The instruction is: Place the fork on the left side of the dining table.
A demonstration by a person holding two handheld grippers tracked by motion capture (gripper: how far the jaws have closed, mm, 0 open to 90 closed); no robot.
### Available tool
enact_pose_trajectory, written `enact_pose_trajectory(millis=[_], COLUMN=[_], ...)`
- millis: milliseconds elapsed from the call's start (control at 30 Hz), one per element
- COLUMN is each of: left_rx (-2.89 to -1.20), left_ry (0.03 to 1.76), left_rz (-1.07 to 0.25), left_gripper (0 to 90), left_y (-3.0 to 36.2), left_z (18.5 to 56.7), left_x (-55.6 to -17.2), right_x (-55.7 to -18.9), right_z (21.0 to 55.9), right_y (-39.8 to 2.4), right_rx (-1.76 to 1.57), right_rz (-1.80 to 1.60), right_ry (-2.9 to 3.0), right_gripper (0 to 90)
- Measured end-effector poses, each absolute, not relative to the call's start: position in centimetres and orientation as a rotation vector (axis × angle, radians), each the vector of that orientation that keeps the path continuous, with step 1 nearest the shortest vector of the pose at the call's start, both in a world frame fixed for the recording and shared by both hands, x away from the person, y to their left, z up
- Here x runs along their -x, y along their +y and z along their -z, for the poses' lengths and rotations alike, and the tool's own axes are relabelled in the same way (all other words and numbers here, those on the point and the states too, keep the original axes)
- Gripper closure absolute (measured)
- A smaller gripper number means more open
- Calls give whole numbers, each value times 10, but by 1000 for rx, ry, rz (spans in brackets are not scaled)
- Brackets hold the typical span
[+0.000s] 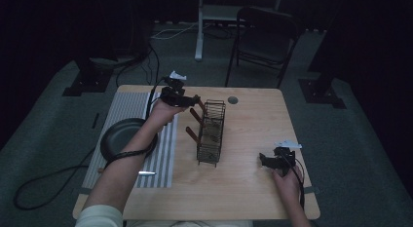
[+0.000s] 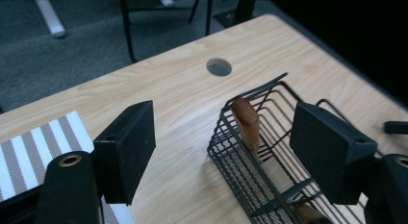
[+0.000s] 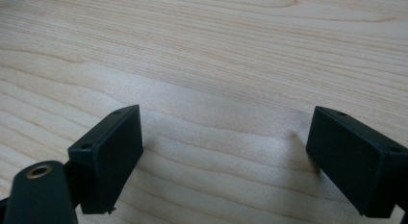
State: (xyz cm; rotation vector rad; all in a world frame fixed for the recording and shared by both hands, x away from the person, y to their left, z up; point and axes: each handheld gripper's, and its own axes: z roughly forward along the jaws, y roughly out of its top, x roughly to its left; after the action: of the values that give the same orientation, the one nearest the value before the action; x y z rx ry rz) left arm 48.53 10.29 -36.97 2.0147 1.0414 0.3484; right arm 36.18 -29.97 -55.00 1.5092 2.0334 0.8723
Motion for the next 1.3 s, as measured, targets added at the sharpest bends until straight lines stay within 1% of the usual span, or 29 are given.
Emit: enact_pose_trajectory(millis=[100,133,200,233,300,367,400,433,600,700,767,800,833,867,933,1000,1167,1233,1300], left_rx=[-2042,-2042,-2045,-2042,-2047,-2045,-2073,-2071,-2075,-2070,-2067,-2067,-2077,-2079,-2088,-2094,-2075,-2038,-2031], left_ry=[1053,1053,1066,1068,1065,1070,1068,1067,1052,1043,1047,1040,1043,1050,1058,1054,1071,1069,1064], left_rz=[-340,-340,-326,-314,-303,-288,-286,-275,-237,-235,-232,-217,-215,-208,-187,-176,-144,-112,-150], left_gripper=[245,274,274,327,393,397,397,437,440,543,560,599,621,623,682,717,750,803,803], left_y=[97,97,94,93,91,90,87,87,87,87,86,85,84,84,83,81,83,85,84], left_z=[374,374,377,377,379,380,383,384,385,385,385,385,385,385,384,383,382,381,378], left_x=[-490,-490,-495,-497,-499,-501,-503,-504,-506,-506,-507,-507,-507,-508,-509,-509,-511,-511,-510], right_x=[-362,-362,-362,-362,-362,-362,-362,-362,-362,-362,-362,-362,-362,-362,-362,-362,-362,-362,-362], right_z=[550,550,550,550,550,550,550,550,550,550,550,550,550,550,550,550,550,550,550], right_y=[-300,-300,-300,-300,-300,-300,-300,-300,-300,-300,-300,-300,-300,-300,-300,-300,-300,-300,-300], right_rx=[-1509,-1509,-1509,-1509,-1509,-1509,-1509,-1509,-1509,-1509,-1509,-1509,-1509,-1509,-1509,-1509,-1509,-1509,-1509], right_rz=[-872,-872,-872,-872,-872,-872,-872,-873,-872,-872,-872,-872,-872,-872,-872,-872,-872,-872,-872], right_ry=[2034,2034,2033,2033,2033,2033,2034,2034,2033,2033,2033,2033,2033,2033,2033,2033,2033,2033,2033], right_gripper=[122,122,122,122,122,122,122,122,122,122,122,122,122,122,122,122,122,122,122])
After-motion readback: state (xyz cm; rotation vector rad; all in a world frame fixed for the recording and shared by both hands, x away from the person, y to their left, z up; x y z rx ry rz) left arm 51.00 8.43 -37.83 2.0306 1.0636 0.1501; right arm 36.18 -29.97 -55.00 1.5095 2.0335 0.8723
